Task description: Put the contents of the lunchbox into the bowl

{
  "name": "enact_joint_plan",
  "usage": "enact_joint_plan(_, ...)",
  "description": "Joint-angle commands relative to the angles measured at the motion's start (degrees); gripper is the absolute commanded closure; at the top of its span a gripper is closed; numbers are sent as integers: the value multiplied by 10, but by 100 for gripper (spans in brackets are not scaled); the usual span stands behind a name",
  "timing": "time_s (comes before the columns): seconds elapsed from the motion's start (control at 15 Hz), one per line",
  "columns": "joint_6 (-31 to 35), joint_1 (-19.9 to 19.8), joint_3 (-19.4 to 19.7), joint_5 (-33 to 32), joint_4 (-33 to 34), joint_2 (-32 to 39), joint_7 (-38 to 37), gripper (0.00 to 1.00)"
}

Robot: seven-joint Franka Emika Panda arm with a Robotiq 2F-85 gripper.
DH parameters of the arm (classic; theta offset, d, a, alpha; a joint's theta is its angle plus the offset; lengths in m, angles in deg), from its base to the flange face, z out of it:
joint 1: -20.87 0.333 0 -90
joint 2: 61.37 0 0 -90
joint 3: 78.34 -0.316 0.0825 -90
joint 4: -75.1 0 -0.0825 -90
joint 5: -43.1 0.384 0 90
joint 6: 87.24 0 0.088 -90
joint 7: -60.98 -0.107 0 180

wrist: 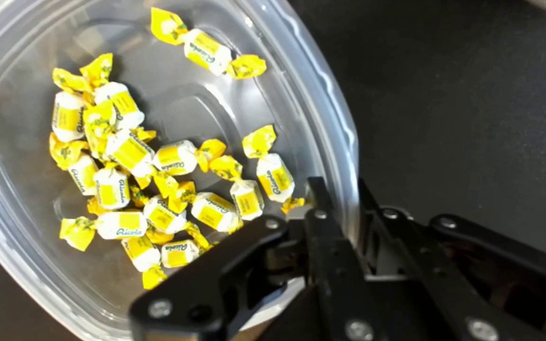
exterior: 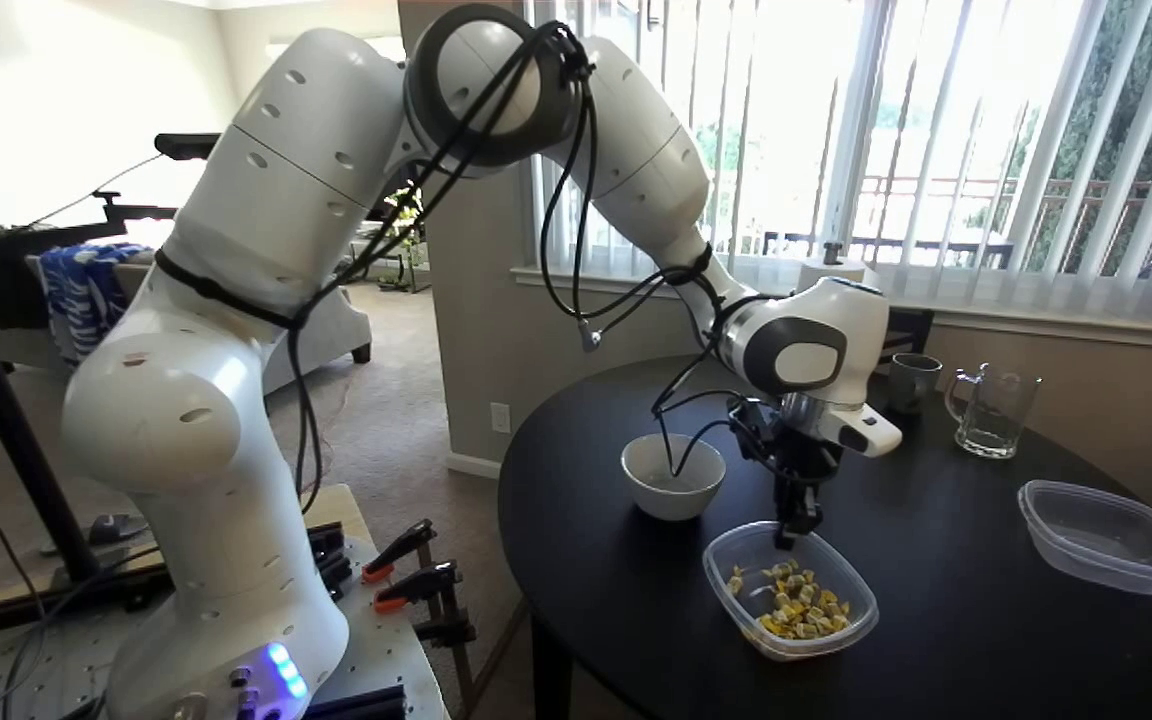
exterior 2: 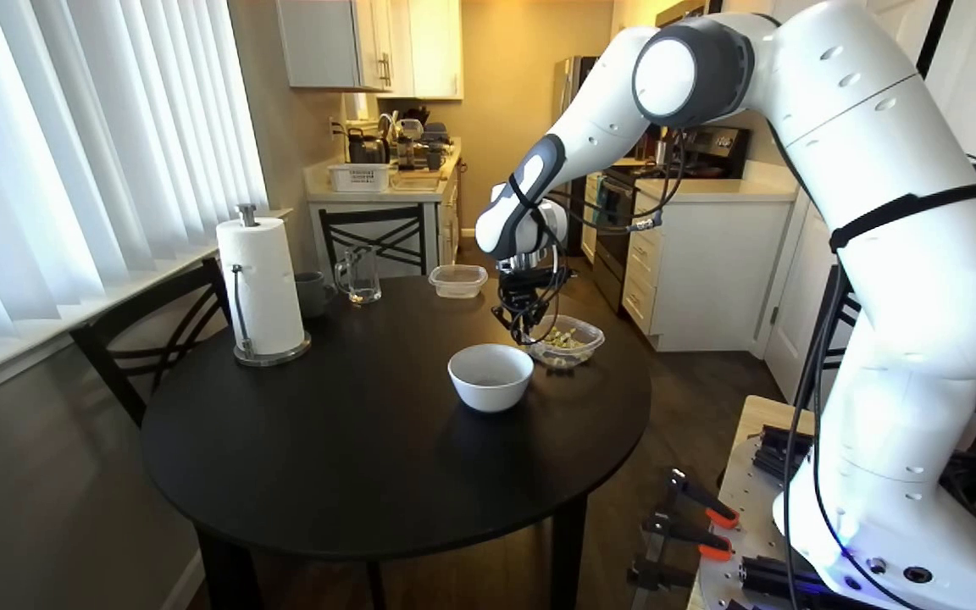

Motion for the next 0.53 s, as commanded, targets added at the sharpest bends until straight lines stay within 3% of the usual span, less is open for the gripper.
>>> enact_joint_plan(0.0,-34,1,-1,-3,8,-8,-20,93)
enact_joint_plan(0.2,-64,10,-3,0,12,-16,-44,93)
enact_joint_plan(0.47,-48,36,-11,-4,-54,-90,-59,93)
